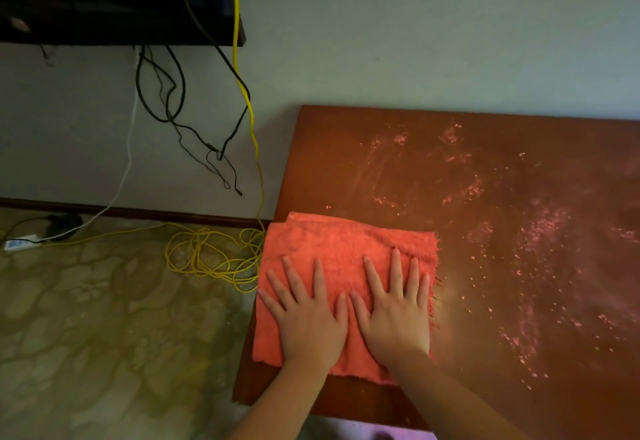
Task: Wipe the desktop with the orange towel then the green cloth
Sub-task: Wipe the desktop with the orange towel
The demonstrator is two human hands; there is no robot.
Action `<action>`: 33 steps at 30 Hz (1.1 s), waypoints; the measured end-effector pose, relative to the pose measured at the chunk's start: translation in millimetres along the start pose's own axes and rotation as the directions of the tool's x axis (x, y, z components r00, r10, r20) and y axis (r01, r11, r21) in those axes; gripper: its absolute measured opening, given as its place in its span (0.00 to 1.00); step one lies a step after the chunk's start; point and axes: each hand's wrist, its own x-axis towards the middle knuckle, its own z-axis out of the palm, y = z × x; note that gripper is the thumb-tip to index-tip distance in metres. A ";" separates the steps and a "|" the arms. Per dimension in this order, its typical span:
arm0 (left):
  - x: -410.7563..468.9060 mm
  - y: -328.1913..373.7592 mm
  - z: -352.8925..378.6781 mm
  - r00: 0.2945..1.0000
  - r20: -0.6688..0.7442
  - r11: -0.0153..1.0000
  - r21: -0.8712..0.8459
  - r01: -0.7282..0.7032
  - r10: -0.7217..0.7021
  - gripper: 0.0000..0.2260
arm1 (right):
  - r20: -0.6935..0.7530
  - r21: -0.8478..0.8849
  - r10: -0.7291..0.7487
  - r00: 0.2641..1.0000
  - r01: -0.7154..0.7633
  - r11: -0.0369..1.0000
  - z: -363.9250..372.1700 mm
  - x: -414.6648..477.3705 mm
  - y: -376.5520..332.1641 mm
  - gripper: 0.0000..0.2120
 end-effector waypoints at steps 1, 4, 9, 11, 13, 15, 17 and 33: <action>6.4 2.3 0.8 1.000 -0.004 1.000 -0.001 0.004 -0.004 0.31 | -0.001 0.002 -0.001 1.000 0.001 1.000 -0.7 7.3 -0.4 0.30; 27.0 9.1 3.0 1.000 -0.020 1.000 -0.009 0.016 -0.016 0.31 | -0.003 0.022 0.003 1.000 -0.003 1.000 -2.4 27.6 -1.9 0.31; 71.8 21.3 6.7 0.999 -0.046 1.000 -0.015 0.019 -0.019 0.30 | 0.010 0.054 0.028 1.000 -0.028 0.998 -5.2 72.8 -4.6 0.31; 89.9 26.8 7.5 0.998 -0.057 1.000 -0.014 0.022 -0.023 0.30 | 0.007 0.059 0.024 1.000 -0.025 0.998 -6.0 91.5 -4.9 0.31; 107.9 31.8 9.1 0.998 -0.068 1.000 -0.006 0.017 -0.017 0.30 | -0.005 0.054 0.012 1.000 -0.012 0.998 -6.7 110.5 -4.8 0.30; 125.9 35.2 10.5 0.997 -0.077 1.000 0.006 0.009 -0.009 0.30 | -0.020 0.042 -0.004 1.000 0.005 0.999 -7.3 129.0 -5.2 0.29; 144.3 39.1 12.6 0.997 -0.082 1.000 0.013 0.008 -0.007 0.30 | -0.016 0.033 -0.010 1.000 0.010 0.999 -7.9 147.8 -5.0 0.30; 279.0 75.4 9.5 0.995 0.063 0.997 0.021 0.076 -0.077 0.36 | 0.027 0.039 -0.057 0.998 0.055 0.998 -18.9 288.3 -1.9 0.36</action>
